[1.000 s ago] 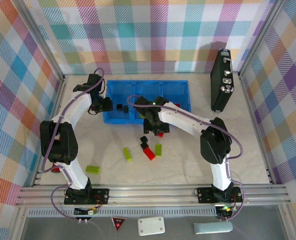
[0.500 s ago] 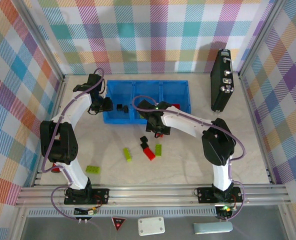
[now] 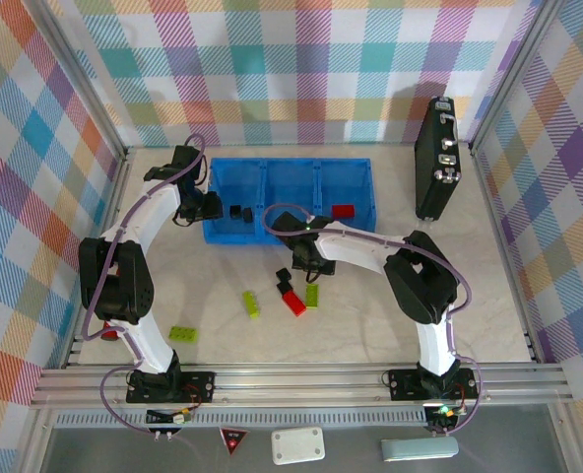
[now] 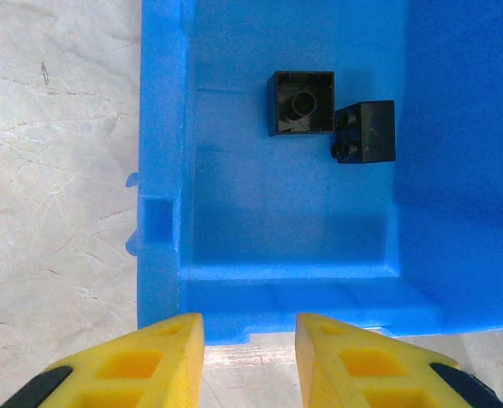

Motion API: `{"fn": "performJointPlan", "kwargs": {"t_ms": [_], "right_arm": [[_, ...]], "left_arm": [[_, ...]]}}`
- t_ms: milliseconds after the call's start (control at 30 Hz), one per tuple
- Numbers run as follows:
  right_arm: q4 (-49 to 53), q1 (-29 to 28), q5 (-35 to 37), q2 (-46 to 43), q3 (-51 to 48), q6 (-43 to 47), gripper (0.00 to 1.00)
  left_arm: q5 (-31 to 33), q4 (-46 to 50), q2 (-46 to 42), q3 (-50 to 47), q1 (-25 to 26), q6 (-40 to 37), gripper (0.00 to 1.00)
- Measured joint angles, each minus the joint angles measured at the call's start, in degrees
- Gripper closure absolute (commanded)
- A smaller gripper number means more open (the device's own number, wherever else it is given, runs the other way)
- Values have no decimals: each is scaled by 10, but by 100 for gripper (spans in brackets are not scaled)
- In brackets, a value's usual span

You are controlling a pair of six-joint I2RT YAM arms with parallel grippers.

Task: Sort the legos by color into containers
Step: Pick up the lego from the center of the table.

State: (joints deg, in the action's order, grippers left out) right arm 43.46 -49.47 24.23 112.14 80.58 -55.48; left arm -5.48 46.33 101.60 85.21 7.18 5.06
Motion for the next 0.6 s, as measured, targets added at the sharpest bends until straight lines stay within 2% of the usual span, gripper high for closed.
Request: {"fn": "performJointPlan", "kwargs": {"t_ms": [367, 600], "right_arm": [[-94, 0, 28, 0, -59, 0, 47], [-106, 0, 34, 0, -64, 0, 54]], "left_arm": [[0, 0, 0, 0, 0, 0, 66], [0, 0, 0, 0, 0, 0, 66]]}}
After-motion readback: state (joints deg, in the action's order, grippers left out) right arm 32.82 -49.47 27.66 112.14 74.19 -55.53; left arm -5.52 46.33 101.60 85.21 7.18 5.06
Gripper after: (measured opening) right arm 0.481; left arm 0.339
